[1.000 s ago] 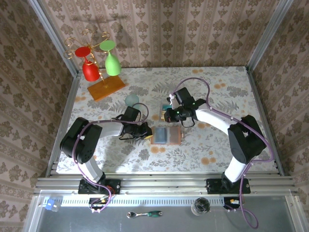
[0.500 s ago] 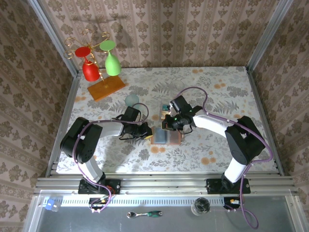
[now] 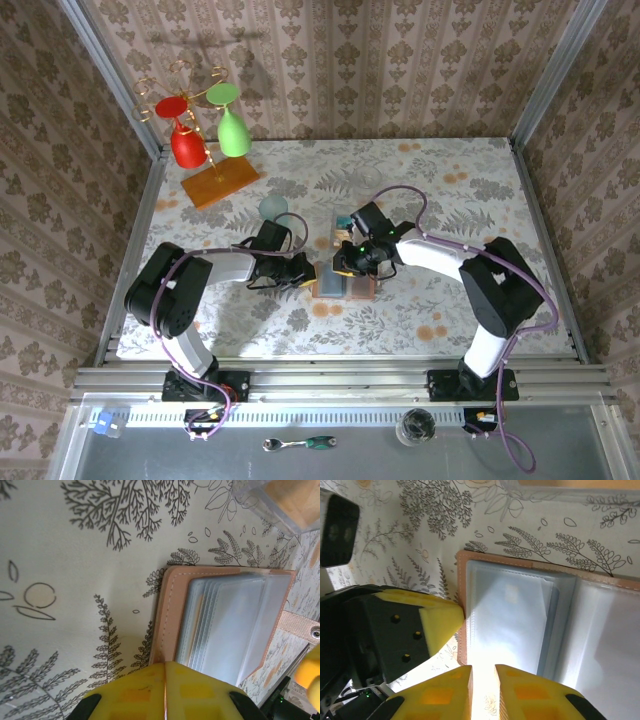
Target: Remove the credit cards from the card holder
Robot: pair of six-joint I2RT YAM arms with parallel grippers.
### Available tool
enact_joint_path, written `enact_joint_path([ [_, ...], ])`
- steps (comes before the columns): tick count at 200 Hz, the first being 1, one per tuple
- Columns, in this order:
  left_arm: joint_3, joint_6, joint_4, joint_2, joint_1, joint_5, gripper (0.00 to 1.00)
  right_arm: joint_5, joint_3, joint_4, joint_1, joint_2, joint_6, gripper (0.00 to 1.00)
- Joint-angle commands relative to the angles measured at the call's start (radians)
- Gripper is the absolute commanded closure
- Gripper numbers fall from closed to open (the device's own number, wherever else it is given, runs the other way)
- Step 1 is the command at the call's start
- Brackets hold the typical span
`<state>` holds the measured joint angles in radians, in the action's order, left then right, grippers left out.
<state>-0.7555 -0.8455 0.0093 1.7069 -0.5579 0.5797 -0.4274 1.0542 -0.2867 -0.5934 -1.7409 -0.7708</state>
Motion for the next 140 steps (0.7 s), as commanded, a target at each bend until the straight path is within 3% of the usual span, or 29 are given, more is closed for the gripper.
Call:
enact_joint_path([
  [1, 0.016, -0.012, 0.007, 0.018, -0.004, 0.013, 0.91, -0.017, 0.014, 0.004, -0.008, -0.026, -0.022, 0.79],
  [140, 0.04, -0.021, 0.022, 0.009, 0.001, 0.015, 0.91, -0.003, 0.031, -0.013, -0.016, -0.089, -0.029, 0.75],
])
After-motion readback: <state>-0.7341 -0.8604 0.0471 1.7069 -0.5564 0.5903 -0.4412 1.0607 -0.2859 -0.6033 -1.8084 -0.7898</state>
